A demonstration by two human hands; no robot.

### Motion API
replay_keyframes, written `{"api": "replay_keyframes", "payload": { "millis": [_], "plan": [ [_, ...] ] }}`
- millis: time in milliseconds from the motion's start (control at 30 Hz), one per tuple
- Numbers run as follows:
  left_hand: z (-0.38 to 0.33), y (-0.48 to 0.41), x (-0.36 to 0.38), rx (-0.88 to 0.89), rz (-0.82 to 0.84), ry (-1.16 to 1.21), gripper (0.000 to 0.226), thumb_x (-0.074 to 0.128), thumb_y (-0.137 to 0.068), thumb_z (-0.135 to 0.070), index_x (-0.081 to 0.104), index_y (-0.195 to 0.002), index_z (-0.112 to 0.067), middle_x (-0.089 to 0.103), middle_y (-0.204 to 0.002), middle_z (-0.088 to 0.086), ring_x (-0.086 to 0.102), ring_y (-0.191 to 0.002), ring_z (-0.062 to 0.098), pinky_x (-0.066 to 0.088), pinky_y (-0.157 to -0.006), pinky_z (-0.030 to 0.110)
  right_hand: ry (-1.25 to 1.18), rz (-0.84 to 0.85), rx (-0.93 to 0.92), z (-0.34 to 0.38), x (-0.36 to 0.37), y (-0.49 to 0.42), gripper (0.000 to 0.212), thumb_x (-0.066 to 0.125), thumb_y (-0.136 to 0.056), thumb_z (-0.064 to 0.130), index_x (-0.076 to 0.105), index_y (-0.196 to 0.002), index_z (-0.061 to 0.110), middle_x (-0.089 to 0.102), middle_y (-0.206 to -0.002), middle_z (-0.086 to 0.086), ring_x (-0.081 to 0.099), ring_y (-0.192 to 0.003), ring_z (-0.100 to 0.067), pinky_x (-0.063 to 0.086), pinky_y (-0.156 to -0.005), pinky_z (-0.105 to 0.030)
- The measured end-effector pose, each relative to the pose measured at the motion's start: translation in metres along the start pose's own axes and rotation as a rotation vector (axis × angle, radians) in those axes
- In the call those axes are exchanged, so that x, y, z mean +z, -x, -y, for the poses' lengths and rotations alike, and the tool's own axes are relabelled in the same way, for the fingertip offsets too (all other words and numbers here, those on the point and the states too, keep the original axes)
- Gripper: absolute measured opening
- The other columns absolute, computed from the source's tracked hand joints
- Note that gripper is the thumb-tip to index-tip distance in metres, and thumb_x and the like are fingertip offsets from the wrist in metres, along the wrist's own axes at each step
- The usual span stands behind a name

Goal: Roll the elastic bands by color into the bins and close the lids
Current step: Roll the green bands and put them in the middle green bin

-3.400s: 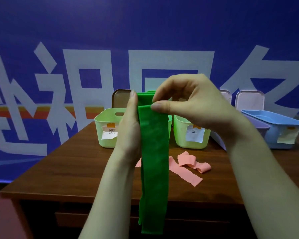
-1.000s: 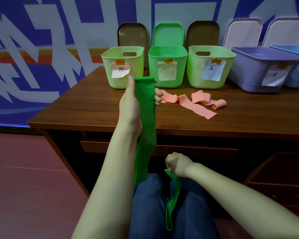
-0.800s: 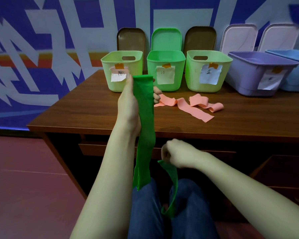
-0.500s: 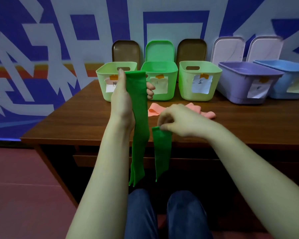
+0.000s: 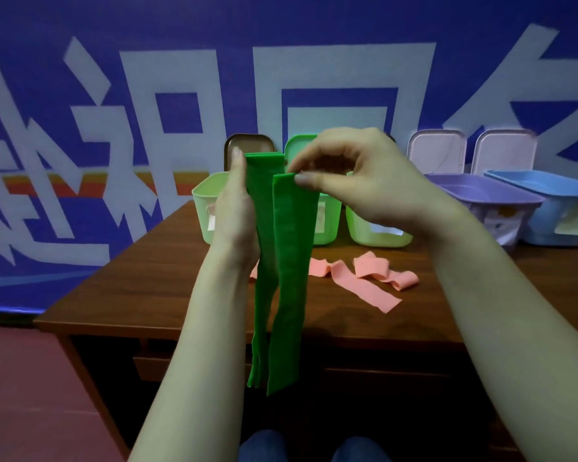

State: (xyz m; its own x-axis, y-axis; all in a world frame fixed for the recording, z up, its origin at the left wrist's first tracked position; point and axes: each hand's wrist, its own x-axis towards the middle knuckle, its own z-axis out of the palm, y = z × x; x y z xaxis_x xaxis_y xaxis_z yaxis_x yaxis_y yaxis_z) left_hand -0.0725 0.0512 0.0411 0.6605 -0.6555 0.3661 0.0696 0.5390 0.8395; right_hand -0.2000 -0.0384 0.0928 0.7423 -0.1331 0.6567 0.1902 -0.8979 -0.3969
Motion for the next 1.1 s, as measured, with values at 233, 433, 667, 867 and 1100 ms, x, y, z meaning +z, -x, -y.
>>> {"api": "replay_keyframes", "payload": {
  "millis": [233,433,667,867,1100],
  "plan": [
    [0.005,-0.005,0.013,-0.011,0.047,0.081,0.055,0.031,-0.100,-0.049,0.068,-0.096,-0.010,0.067,-0.085,0.012,0.064,-0.077,0.022,0.049,-0.070,0.032,0.161,-0.136,-0.185,-0.005,0.003,-0.011,0.008,0.068,-0.085,0.013,0.070,-0.090,0.008,0.066,-0.085,0.001,0.058,-0.077,-0.011,0.049,-0.072,-0.027],
    [0.007,0.000,0.024,-0.026,0.130,0.114,0.061,0.026,-0.101,-0.047,0.074,-0.084,-0.014,0.069,-0.079,0.014,0.065,-0.075,0.024,0.049,-0.073,0.036,0.211,-0.210,-0.148,-0.010,0.004,-0.009,0.007,0.067,-0.086,0.016,0.070,-0.090,0.010,0.060,-0.086,0.005,0.056,-0.080,-0.012,0.047,-0.070,-0.020],
    [0.014,-0.002,0.029,-0.047,0.195,0.198,0.058,0.024,-0.102,-0.048,0.067,-0.099,-0.010,0.071,-0.084,0.012,0.067,-0.078,0.021,0.053,-0.067,0.029,0.237,-0.294,-0.096,-0.016,0.008,-0.008,0.005,0.068,-0.085,0.019,0.068,-0.086,0.014,0.053,-0.085,0.007,0.048,-0.073,-0.006,0.042,-0.071,-0.029],
    [0.015,0.000,0.031,-0.067,0.227,0.245,0.058,0.025,-0.101,-0.048,0.067,-0.100,-0.009,0.071,-0.089,0.012,0.068,-0.083,0.021,0.055,-0.067,0.028,0.238,-0.286,-0.071,-0.017,0.010,-0.008,0.005,0.066,-0.087,0.019,0.067,-0.088,0.014,0.051,-0.084,0.009,0.050,-0.073,-0.009,0.049,-0.075,-0.041],
    [0.016,0.002,0.033,-0.068,0.208,0.154,0.060,0.022,-0.101,-0.050,0.068,-0.097,-0.011,0.069,-0.088,0.014,0.063,-0.082,0.025,0.050,-0.074,0.038,0.246,-0.262,-0.039,-0.020,0.010,-0.010,0.004,0.064,-0.087,0.020,0.065,-0.088,0.016,0.051,-0.082,0.010,0.051,-0.075,-0.011,0.048,-0.081,-0.042]
  ]
}}
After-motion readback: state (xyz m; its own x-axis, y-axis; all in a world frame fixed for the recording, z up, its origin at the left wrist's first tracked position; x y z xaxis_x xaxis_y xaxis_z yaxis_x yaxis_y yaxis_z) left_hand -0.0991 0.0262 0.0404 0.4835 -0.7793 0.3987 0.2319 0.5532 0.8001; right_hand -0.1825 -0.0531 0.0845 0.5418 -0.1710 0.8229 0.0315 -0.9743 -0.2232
